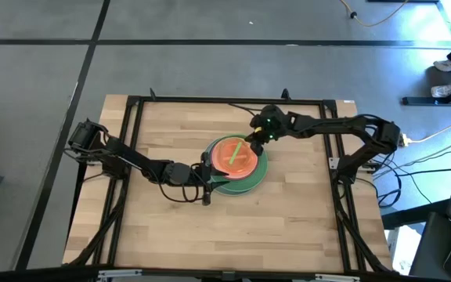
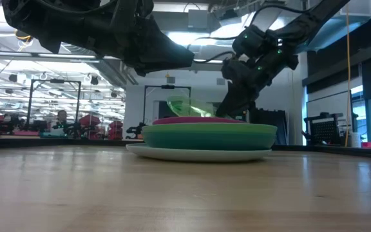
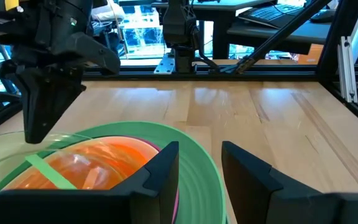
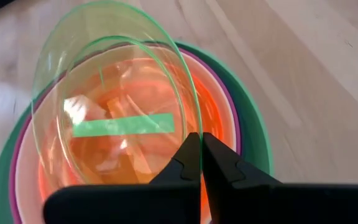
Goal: Stack plastic plates
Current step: Stack the light green plate on top of the orange plate, then return to Home Position
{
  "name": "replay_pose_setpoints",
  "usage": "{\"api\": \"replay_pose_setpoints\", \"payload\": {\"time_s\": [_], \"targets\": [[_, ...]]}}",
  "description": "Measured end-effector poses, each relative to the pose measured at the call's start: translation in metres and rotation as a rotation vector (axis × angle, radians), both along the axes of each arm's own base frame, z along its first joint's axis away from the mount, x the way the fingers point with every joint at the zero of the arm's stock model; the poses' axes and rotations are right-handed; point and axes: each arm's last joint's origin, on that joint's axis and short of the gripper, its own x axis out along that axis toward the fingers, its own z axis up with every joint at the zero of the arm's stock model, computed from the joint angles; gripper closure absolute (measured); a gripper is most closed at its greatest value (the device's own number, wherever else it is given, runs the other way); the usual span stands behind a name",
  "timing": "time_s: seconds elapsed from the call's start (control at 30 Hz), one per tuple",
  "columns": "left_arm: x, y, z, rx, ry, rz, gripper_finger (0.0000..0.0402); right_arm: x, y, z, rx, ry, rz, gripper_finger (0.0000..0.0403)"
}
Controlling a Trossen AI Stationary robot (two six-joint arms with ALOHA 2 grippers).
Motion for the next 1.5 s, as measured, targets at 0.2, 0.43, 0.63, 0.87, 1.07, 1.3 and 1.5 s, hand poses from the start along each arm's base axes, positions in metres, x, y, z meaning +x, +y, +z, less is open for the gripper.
{"api": "replay_pose_setpoints", "payload": {"time_s": [0.2, 0.43, 0.63, 0.87, 1.07, 1.3, 1.5], "targets": [[0.000, 0.000, 0.000, 0.000, 0.000, 0.000, 0.0287, 0.002, -0.001, -0.007, 0.009, 0.022, 0.001, 0.0402], [0.000, 0.000, 0.000, 0.000, 0.000, 0.000, 0.0287, 0.003, -0.001, -0.010, 0.001, 0.027, 0.022, 0.0385], [0.000, 0.000, 0.000, 0.000, 0.000, 0.000, 0.0287, 0.003, -0.001, -0.010, -0.004, 0.027, 0.026, 0.0326], [0.000, 0.000, 0.000, -0.028, -0.002, 0.005, 0.0287, -0.004, 0.002, 0.022, -0.126, 0.030, 0.129, 0.0289], [-0.001, 0.000, 0.003, -0.031, -0.010, 0.005, 0.0287, -0.028, 0.011, 0.066, -0.247, -0.045, 0.111, 0.0288], [-0.013, 0.010, 0.033, -0.035, -0.059, 0.028, 0.0287, -0.061, 0.024, 0.098, -0.323, -0.076, 0.109, 0.0288], [-0.033, 0.030, 0.052, 0.019, 0.036, 0.079, 0.0306, -0.072, 0.028, 0.098, -0.359, -0.138, 0.093, 0.0288]]}}
